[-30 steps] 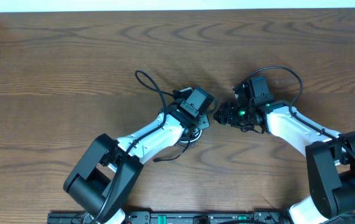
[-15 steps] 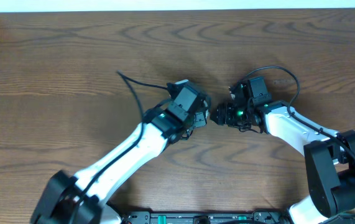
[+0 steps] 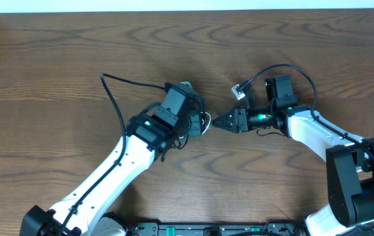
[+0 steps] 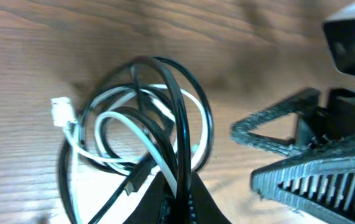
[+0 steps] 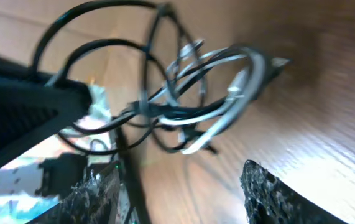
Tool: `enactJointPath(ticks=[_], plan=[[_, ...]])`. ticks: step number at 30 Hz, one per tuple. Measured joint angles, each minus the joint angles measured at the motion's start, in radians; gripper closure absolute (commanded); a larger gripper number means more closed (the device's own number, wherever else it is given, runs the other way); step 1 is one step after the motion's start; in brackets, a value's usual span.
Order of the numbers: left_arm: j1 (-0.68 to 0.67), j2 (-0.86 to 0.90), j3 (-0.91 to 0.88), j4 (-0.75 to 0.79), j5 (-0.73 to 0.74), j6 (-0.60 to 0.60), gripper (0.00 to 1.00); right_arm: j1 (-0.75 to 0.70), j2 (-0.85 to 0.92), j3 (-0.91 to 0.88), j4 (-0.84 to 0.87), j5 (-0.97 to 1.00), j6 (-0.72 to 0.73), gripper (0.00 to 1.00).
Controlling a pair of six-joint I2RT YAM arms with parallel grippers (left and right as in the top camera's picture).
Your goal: Untangle cables
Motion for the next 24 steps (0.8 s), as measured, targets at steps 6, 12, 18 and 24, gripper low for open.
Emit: enactJointPath(ticks=[6,12,18,24], plan=[[0.052,0.000,0.000,0.025,0.261,0.101,0.93,0.055,0.000,0.000,0.009,0.027,-0.003,0.39],[0.070,0.000,0.000,0.043,0.516,0.187,0.93,0.114,0.000,0.000,-0.019,0.290,0.091,0.37],[0.081,0.000,0.000,0.042,0.582,0.211,0.93,0.143,0.000,0.000,-0.148,0.636,0.237,0.30],[0.173,-0.061,0.000,-0.012,0.531,0.201,0.93,0.140,-0.011,0.013,-0.171,0.766,0.320,0.29]])
